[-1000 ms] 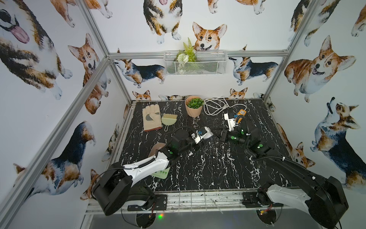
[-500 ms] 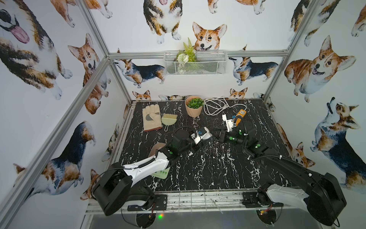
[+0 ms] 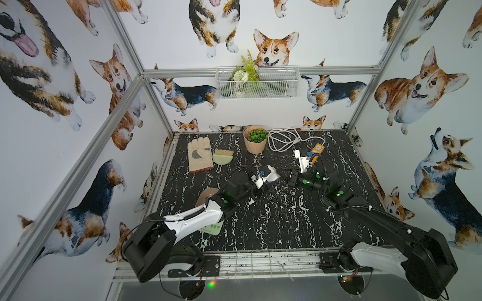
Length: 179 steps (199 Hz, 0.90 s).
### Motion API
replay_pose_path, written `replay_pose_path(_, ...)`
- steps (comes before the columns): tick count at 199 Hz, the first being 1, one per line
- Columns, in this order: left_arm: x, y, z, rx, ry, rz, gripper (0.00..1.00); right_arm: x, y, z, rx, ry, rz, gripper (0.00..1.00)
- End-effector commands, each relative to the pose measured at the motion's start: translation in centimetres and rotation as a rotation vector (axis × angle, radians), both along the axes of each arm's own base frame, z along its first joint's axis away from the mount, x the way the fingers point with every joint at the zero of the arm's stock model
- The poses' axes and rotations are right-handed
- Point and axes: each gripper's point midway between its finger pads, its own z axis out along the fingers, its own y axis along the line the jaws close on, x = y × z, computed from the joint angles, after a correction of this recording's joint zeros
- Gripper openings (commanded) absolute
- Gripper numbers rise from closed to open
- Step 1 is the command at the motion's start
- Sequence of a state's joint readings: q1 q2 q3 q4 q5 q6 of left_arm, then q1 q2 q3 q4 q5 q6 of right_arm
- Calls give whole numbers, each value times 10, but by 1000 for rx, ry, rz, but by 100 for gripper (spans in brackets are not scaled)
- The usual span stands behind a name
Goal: Charge the electronic scale
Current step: Insert the charging cable into the plug.
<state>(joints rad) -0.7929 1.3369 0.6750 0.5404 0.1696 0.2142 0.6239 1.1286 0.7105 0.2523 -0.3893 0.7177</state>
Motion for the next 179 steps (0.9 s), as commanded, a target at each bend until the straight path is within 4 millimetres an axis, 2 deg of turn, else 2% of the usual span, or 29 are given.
replay_pose_path(1,5,-4,35,-83,-99,0,17,-11,4,-15,-54,65,59,0)
replay_pose_path(67,4,-5,38,-59,-129,-14,17,-18,11,-29,-89,105,128,0)
replay_pose_path(103,5,-3,38,-55,-136,-2,17,-19,10,-26,-103,90,134,0)
replay_pose_path(157,4,-3,54,-133,-129,-10,16,-17,16,-24,-35,94,137,0)
replay_pose_path(179,4,-4,52,-132,-124,-14,16,-18,16,-21,-31,88,146,0)
